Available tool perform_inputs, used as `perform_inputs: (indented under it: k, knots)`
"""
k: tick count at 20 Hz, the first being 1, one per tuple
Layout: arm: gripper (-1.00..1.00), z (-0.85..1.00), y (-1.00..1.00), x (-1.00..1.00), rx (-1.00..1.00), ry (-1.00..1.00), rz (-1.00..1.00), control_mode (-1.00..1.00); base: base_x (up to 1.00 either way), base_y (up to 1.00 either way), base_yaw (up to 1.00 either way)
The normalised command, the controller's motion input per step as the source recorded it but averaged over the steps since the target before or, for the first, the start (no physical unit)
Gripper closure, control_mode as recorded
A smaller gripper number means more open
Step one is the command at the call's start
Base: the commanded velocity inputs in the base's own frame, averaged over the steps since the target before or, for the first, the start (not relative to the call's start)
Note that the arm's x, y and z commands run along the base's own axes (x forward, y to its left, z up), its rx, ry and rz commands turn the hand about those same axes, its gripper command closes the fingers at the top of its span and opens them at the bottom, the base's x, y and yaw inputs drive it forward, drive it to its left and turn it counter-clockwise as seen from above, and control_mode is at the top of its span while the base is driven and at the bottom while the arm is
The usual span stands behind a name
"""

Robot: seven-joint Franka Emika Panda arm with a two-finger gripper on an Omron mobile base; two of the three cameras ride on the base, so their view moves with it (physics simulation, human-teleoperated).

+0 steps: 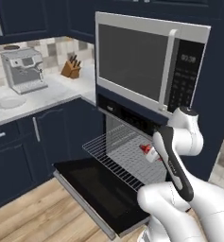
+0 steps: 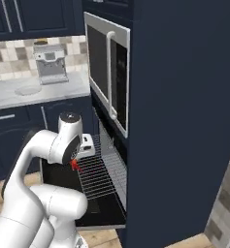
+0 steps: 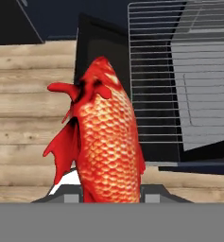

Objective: Place the fish on the rack of the oven, and slide the rack back inside. Close the oven door.

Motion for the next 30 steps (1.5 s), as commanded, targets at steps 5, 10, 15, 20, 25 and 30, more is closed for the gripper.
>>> perform_inputs:
  k: [5, 10, 15, 20, 25, 30]
  knots:
    - [1.0, 0.0, 0.0, 0.0, 0.0, 0.0, 0.0, 1.0, -0.22, -0.04, 0.3]
    - [1.0, 0.0, 0.0, 0.0, 0.0, 0.0, 0.0, 1.0, -0.36, -0.36, 0.29]
    - [1.0, 0.0, 0.0, 0.0, 0.0, 0.0, 0.0, 1.0, -0.36, -0.45, 0.24]
    - [1.0, 0.0, 0.0, 0.0, 0.0, 0.0, 0.0, 1.0, 0.1, -0.4, 0.17]
    - [1.0, 0.0, 0.0, 0.0, 0.0, 0.0, 0.0, 1.0, 0.52, -0.07, 0.08]
    - [1.0, 0.0, 0.02, 0.13, 0.0, 0.0, 0.0, -1.0, 0.28, 0.0, 0.0]
